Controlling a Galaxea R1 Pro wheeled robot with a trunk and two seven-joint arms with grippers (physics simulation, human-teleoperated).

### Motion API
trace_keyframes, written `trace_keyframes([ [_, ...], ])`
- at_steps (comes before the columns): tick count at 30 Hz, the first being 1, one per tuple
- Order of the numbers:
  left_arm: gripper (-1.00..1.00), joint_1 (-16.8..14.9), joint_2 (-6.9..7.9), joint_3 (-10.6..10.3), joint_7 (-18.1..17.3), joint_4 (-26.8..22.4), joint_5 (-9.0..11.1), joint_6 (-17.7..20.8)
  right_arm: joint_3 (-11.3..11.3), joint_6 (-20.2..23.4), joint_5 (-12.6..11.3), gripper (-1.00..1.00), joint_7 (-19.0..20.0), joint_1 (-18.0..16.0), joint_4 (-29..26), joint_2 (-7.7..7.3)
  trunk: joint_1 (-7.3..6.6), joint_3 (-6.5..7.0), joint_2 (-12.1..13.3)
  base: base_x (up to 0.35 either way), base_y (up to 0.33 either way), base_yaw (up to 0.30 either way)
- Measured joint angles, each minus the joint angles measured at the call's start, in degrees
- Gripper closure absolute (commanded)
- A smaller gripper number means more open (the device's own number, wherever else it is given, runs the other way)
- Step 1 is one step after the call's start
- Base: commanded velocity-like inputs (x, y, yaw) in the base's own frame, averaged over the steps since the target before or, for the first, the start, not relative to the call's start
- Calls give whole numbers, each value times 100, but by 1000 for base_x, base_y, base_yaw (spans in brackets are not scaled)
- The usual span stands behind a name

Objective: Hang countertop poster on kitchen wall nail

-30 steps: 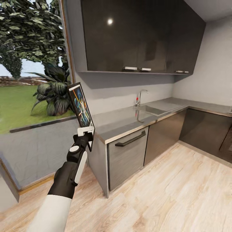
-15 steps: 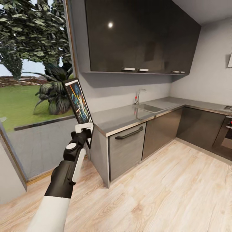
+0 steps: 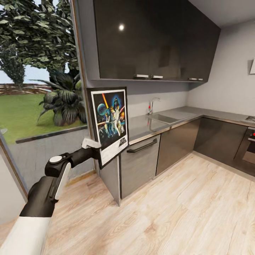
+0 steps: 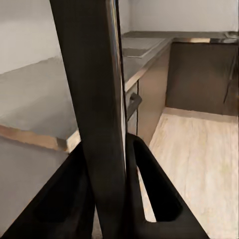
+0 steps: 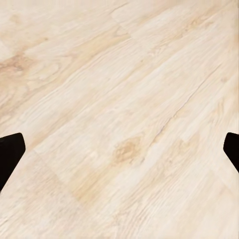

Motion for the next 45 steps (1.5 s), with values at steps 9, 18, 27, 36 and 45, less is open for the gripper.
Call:
trace_keyframes([
  [9, 100, 8, 460, 767, -3100, 429, 212, -26, -2, -4, -5, -100, 153, -10, -101, -156, 0, 0, 0, 0, 0, 0],
  [18, 100, 8, 467, 843, -4640, 1919, 259, -617, -6, 36, -46, -100, 3718, -66, -1151, -1249, 0, 0, 0, 0, 0, 0],
  [27, 100, 8, 460, 844, -5047, 2350, 261, -757, -601, 1004, -132, -100, 6433, -563, -2356, -1789, 0, 1, 0, 0, 0, 0],
  [36, 100, 8, 454, 840, -5378, 3071, 269, -784, -1179, 2667, -179, -100, 8958, -1606, -2891, -1860, 0, 0, 0, 0, 0, 0],
  [45, 100, 8, 464, 834, -5709, 3166, 261, -825, -1165, 2773, -187, -100, 9333, -1676, -2943, -1849, 0, 0, 0, 0, 0, 0],
])
